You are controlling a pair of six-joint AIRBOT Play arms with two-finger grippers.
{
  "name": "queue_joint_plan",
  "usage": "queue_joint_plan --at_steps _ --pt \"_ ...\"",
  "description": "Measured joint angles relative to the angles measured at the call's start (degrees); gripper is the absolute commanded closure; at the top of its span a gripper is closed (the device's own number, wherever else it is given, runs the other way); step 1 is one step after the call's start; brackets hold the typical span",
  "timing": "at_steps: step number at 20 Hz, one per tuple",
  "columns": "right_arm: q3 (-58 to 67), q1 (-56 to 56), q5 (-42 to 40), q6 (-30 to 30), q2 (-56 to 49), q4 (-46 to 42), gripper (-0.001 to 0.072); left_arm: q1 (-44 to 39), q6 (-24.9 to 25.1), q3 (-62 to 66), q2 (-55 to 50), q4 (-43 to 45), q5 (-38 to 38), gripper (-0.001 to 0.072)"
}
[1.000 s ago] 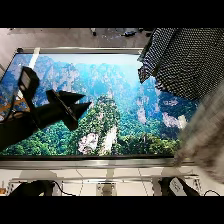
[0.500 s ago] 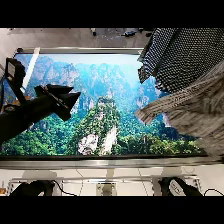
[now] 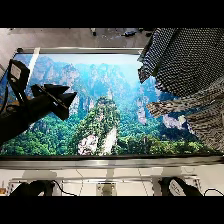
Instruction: Fold the clothes and pants, and hang the long-sleeved shirts on hangers.
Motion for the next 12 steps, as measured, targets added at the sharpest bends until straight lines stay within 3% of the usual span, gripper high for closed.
queue_joint_plan --at_steps 12 --pt "0.0 0.0 0.2 0.0 0.0 0.1 0.0000 0.0 0.0 0.0 0.0 0.3 0.0 0.0357"
